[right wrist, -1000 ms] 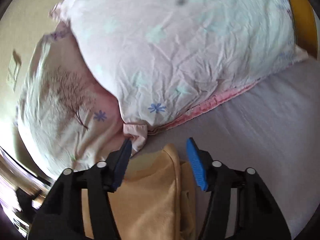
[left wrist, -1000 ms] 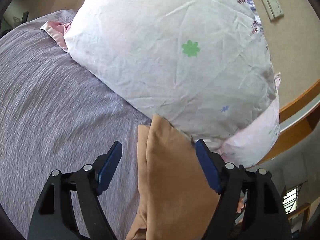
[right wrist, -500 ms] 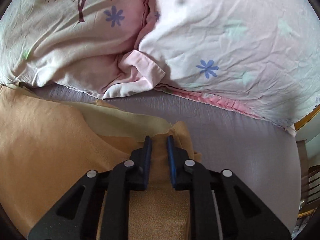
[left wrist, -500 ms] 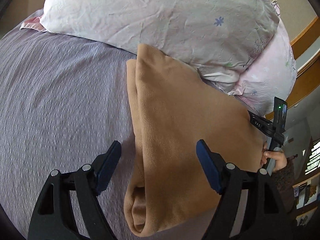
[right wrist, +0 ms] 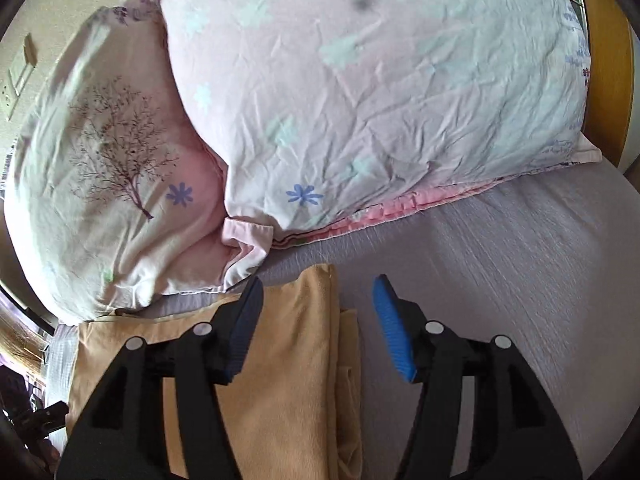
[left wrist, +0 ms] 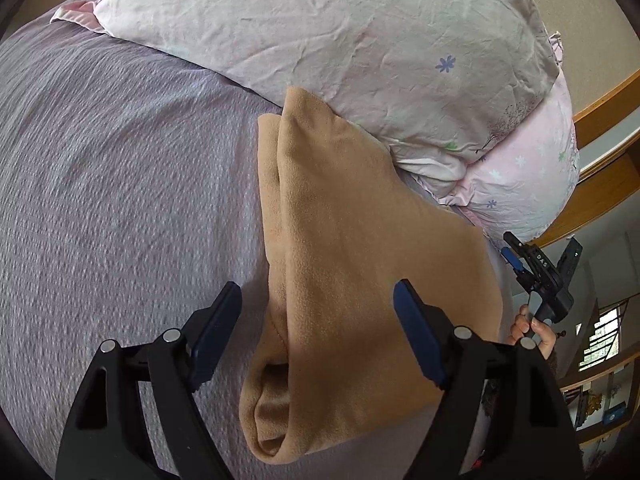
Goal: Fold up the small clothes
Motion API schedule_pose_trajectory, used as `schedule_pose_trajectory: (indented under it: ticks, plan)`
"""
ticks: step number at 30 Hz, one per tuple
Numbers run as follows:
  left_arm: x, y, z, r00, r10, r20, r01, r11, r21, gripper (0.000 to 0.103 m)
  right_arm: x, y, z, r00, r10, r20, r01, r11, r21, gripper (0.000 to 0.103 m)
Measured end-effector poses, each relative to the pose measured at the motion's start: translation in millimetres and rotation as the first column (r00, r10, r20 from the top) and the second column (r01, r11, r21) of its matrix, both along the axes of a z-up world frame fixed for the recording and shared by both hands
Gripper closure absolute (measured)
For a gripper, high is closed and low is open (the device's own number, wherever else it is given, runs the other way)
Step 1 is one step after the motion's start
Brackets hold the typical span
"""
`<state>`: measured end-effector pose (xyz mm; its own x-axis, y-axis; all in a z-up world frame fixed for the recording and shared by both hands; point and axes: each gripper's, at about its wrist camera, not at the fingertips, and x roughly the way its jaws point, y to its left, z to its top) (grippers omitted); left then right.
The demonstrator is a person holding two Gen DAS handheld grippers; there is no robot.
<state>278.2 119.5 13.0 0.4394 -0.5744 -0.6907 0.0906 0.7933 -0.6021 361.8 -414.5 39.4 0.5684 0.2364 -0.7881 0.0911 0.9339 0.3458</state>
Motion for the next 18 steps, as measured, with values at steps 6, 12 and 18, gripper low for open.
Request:
schedule_pose_trajectory:
  ticks: [6,12,18]
  plan:
    - [0,-13,-11,0.998,0.023,-0.055,-0.029,0.993,-0.115,0.082,-32,7,15,0.998,0.059,0.002,-0.059,0.995,0.076,0.043]
    - [2,-58,60,0.996,-0.031,0.082,0.046,0.982,-0.185,0.084,-65,-16,38,0.995,0.046,0.085,-0.055,0.992,0.112,0.040]
    - [-3,-226,96,0.937,-0.294,0.191,0.328,0.928,-0.179,0.084,-103,-47,48,0.995,-0.020,0.099,0.004,0.988,0.156,0.037]
